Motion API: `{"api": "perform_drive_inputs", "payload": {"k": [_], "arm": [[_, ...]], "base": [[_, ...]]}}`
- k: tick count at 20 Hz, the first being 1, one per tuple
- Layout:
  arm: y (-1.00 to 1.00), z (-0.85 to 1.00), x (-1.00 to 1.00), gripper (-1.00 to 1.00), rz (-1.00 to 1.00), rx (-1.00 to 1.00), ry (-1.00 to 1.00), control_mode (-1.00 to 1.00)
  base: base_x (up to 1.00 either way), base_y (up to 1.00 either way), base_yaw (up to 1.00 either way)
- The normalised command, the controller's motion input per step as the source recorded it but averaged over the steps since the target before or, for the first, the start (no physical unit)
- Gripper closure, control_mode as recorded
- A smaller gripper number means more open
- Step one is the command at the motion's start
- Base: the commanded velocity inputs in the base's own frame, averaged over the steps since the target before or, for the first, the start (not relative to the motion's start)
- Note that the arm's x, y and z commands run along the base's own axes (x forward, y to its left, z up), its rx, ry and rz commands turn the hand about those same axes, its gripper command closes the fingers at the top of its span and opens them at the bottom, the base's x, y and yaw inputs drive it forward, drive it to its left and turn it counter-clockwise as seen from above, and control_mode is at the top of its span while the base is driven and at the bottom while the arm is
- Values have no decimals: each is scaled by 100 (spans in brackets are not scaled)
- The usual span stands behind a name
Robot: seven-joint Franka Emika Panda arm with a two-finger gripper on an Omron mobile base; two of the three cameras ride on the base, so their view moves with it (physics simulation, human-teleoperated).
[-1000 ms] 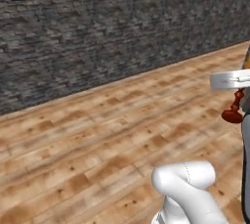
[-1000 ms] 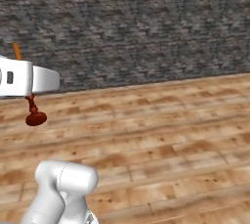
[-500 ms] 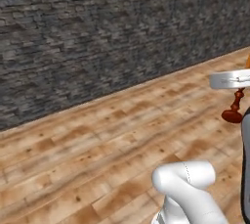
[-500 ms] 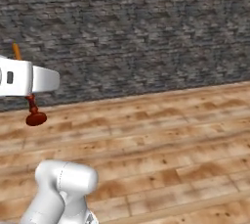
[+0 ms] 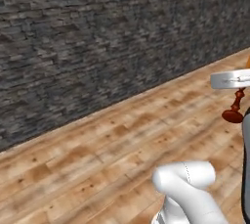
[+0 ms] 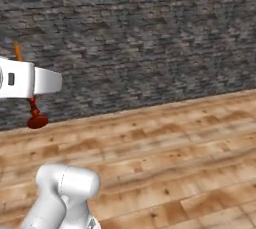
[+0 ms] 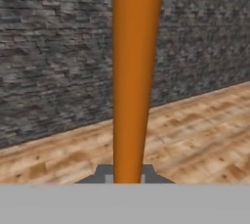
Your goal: Get the candle and the beer from the cabinet and move them to the dining counter.
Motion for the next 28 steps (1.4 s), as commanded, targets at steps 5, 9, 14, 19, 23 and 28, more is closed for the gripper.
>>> {"api": "perform_drive_inputs", "payload": {"k": [5,9,14,19,23,28], "arm": [[0,0,0,100,0,0,0,100],[0,0,0,100,0,0,0,100],[0,0,0,100,0,0,0,100],[0,0,0,100,0,0,0,100],[0,0,0,100,0,0,0,100],[0,0,0,100,0,0,0,100]], "base": [[100,0,-39],[100,0,-47],[100,2,-46],[100,9,-46],[100,16,-44],[100,34,-38]]}}
